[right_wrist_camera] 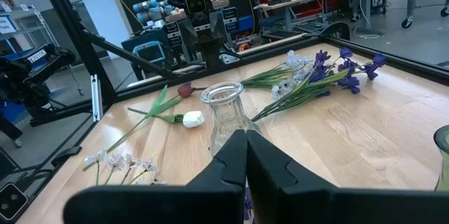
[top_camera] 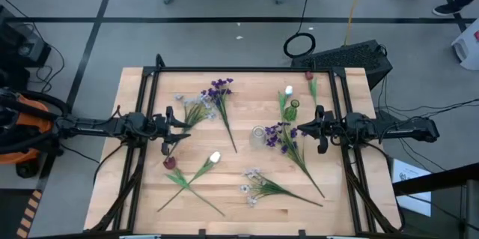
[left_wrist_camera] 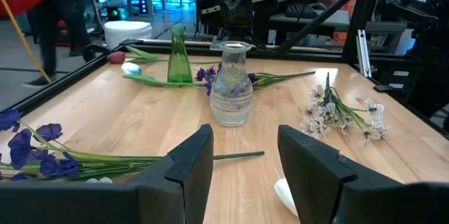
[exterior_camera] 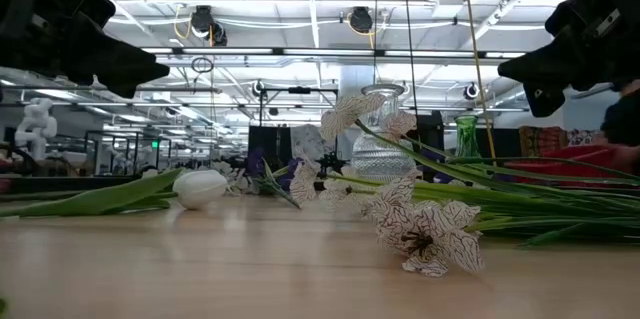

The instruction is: Sort flowers into vase by color

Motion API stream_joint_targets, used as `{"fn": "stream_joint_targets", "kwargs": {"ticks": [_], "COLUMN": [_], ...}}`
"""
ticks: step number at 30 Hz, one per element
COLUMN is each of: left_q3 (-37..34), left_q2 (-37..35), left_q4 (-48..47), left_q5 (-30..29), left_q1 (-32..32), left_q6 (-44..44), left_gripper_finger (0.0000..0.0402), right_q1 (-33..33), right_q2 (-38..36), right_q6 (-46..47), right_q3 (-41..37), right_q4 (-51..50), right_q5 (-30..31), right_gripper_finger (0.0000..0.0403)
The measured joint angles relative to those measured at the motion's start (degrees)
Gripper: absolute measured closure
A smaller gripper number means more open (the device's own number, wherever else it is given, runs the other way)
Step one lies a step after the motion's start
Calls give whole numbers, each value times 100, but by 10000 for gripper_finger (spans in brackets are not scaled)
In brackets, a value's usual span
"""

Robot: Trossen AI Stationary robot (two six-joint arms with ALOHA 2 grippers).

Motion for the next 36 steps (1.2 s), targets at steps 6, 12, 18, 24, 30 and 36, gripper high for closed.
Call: {"fn": "stream_joint_targets", "kwargs": {"ticks": [6, 12, 18, 24, 30, 36], "left_q3": [0, -2, -2, -2, -2, -2], "left_q2": [-1, -1, -1, -2, -1, -1], "left_q4": [0, -1, 0, 0, 0, -1], "left_q5": [2, 2, 1, 2, 1, 2], "left_q1": [2, 0, 1, 2, 1, 2], "left_q6": [0, 0, 0, 0, 0, 0], "left_gripper_finger": [235, 235, 235, 235, 235, 235], "right_q1": [1, -1, -1, -1, 1, 1], "right_q2": [0, 0, 1, 0, 0, 73], "right_q6": [0, -1, -2, 0, -204, -88], "right_q3": [0, 0, 1, 0, 0, 167], "right_q4": [2, 1, 2, 2, 25, 304], "right_q5": [1, 1, 1, 0, 164, 213], "right_gripper_finger": [403, 403, 403, 403, 403, 403]}}
